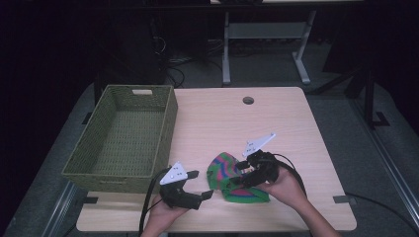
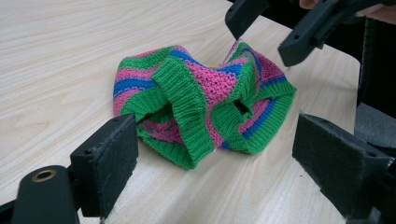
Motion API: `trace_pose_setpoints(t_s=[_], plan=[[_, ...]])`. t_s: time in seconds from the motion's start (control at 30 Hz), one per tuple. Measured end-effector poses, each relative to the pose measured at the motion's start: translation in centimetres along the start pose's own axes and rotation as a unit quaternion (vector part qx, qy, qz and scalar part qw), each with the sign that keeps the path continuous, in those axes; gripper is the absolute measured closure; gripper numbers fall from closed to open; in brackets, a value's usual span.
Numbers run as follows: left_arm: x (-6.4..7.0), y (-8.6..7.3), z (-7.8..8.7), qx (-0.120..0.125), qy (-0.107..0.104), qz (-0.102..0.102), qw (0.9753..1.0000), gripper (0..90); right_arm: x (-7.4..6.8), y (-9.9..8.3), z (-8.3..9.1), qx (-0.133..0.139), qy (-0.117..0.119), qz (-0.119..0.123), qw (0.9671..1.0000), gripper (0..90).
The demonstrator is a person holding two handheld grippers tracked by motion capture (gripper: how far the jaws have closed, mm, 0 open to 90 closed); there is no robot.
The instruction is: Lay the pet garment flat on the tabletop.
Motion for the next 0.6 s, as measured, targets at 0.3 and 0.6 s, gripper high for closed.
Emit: trace_pose_setpoints(t_s=[0.3, 0.6], plan=[[0.0, 0.0, 0.1, 0.003, 0.001, 0.002, 1.0, 14.0, -1.1, 0.7, -0.9, -0.019, 0.007, 0.04, 0.999, 45.9], [0.0, 0.0, 0.1, 0.0, 0.001, 0.0, 1.0, 14.0, -1.3, 1.3, -1.8, -0.033, 0.004, 0.067, 0.9972, 49.1]])
Point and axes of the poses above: each handheld gripper's, and its own axes: z roughly backward along the jaws, y roughly out of its top, x roughly to its right, the point moved 10 cm from there along -z, roughly forward along the jaws, and after that the axes turned 5 degrees about -x, right-handed, at the moved point
